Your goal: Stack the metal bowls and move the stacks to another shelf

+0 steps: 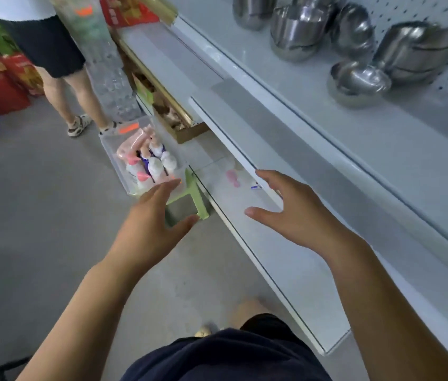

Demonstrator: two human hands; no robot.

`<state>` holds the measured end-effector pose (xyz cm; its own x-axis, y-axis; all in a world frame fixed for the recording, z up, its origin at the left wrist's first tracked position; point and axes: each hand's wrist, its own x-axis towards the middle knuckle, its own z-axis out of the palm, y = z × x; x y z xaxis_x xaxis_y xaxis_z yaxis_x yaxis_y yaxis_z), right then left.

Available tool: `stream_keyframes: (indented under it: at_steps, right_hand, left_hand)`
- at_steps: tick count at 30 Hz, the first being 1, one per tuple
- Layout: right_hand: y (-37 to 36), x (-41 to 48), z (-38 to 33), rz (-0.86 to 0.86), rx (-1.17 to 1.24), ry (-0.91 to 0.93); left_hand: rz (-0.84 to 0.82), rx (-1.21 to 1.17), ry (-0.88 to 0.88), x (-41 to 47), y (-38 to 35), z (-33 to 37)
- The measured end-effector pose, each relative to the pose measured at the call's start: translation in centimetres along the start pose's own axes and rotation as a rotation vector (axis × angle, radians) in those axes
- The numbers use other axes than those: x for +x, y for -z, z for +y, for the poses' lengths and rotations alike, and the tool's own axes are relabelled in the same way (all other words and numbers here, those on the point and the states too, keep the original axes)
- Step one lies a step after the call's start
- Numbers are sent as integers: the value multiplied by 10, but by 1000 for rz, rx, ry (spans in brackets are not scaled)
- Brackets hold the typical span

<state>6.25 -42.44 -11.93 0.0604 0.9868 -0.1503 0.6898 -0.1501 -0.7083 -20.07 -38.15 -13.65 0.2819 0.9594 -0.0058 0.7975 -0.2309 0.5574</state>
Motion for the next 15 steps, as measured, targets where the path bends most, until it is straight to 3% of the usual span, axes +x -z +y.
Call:
stream_keyframes:
  at_steps: [9, 12, 15]
  right_hand:
    - [69, 60, 29, 500, 150, -45]
    - [81, 91, 37, 734, 192, -28]
    - [86, 121, 46, 829, 196, -37]
  left_hand:
    - [-75, -110, -294, 149, -34, 73]
    - [-52, -133, -342, 191, -31, 86]
    - [5, -171, -360, 226, -32, 94]
